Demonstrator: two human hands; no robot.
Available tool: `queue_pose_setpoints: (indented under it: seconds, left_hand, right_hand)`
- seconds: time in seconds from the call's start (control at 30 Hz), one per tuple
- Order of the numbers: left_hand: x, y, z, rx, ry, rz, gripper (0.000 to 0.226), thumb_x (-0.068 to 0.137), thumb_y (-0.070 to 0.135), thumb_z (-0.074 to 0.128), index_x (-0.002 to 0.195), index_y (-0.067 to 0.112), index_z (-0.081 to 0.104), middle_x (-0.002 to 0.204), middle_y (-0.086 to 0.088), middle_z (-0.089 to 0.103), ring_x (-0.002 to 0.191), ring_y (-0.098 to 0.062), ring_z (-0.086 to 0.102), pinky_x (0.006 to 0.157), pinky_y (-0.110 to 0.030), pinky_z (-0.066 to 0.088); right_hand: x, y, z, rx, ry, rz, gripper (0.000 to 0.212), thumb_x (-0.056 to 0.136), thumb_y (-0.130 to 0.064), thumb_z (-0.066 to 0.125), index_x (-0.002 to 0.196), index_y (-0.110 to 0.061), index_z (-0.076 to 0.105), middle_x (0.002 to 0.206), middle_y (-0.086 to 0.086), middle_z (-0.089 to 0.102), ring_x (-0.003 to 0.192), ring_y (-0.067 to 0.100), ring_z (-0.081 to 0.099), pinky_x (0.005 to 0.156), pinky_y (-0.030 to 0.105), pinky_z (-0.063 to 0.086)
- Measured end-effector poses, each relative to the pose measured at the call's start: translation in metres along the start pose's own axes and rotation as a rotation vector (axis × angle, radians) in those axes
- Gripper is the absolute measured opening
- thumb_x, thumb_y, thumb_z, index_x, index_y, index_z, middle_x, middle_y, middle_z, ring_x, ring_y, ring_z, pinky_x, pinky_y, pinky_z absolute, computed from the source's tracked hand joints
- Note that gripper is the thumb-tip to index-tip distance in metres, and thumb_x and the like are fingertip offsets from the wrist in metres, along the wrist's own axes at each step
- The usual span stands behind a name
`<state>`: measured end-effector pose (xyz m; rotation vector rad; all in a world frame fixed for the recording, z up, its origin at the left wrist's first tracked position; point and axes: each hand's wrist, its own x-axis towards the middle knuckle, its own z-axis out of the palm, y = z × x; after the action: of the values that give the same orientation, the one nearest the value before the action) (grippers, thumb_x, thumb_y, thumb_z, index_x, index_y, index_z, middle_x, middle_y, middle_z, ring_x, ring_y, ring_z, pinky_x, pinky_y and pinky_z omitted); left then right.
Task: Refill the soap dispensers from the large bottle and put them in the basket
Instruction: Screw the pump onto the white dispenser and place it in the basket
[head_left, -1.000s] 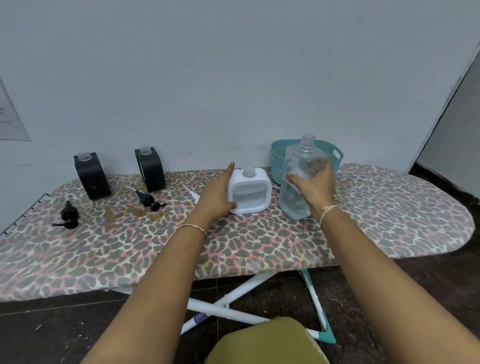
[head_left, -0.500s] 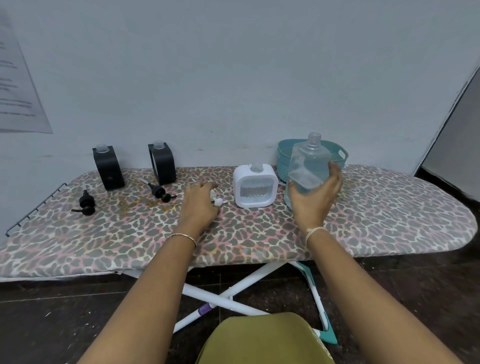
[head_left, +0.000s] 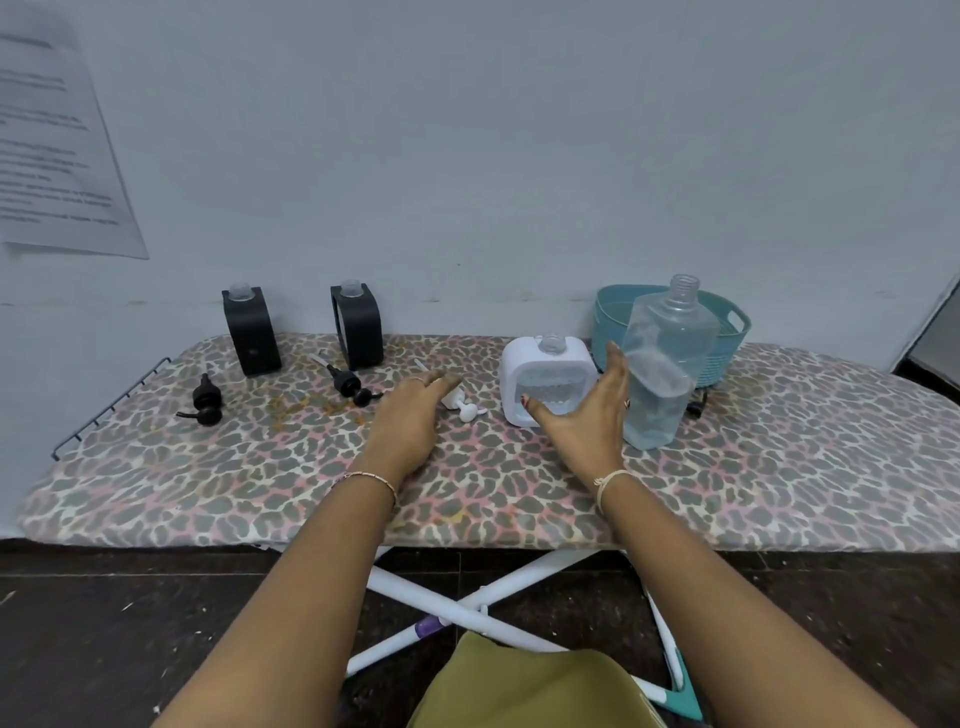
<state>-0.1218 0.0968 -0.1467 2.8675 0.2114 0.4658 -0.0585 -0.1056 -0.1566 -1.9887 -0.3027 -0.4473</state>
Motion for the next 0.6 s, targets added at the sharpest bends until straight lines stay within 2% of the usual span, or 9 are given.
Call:
queue_pose_setpoints:
  seconds: [0.17,0.3,0.37,0.47,0.6]
  left_hand:
    - [0.019,-0.001,-0.001,0.085,-0.107,0.026,0.061,0.089,-0.003,0.049,0.139,0.032,0.047,0.142,0.001,0.049,0.127,-0.027,0.046,0.099,-0.048,0.041]
    - [0.031,-0.006,-0.004,0.09,-0.1,0.032,0.049,0.091,0.004,0.051,0.13,0.031,0.054,0.122,-0.007,0.061,0.113,-0.028,0.054,0.087,-0.038,0.041]
    - [0.035,-0.008,-0.006,0.109,-0.092,0.052,0.043,0.092,0.007,0.052,0.128,0.031,0.056,0.116,-0.007,0.061,0.11,-0.028,0.054,0.086,-0.038,0.038]
    - [0.037,-0.009,-0.008,0.019,-0.011,0.067,0.036,0.092,0.012,0.056,0.124,0.029,0.058,0.111,-0.004,0.064,0.107,-0.026,0.056,0.09,-0.039,0.036]
    - [0.048,0.003,-0.017,-0.289,0.18,0.034,0.042,0.088,0.011,0.065,0.128,0.019,0.057,0.12,-0.003,0.066,0.111,-0.021,0.059,0.098,-0.036,0.041]
  right_hand:
    - [0.015,0.006,0.011,0.088,-0.058,0.033,0.128,0.058,-0.043,0.09,0.151,-0.014,0.008,0.153,0.004,0.019,0.143,0.022,0.021,0.118,0.045,0.023]
    - [0.02,0.009,0.021,0.136,-0.038,0.049,0.126,0.055,-0.046,0.091,0.15,-0.017,0.013,0.148,0.005,0.029,0.137,0.022,0.031,0.115,0.04,0.031]
    - [0.017,0.012,0.024,0.157,-0.011,0.048,0.123,0.054,-0.043,0.092,0.148,-0.017,0.017,0.143,0.004,0.033,0.133,0.02,0.036,0.112,0.035,0.034]
    - [0.013,0.016,0.025,0.176,0.009,0.045,0.117,0.055,-0.037,0.093,0.146,-0.019,0.021,0.138,0.001,0.038,0.128,0.018,0.041,0.109,0.036,0.037]
    - [0.013,0.018,0.026,0.189,0.005,0.042,0.116,0.054,-0.038,0.092,0.144,-0.022,0.022,0.138,0.0,0.039,0.127,0.018,0.043,0.108,0.041,0.04]
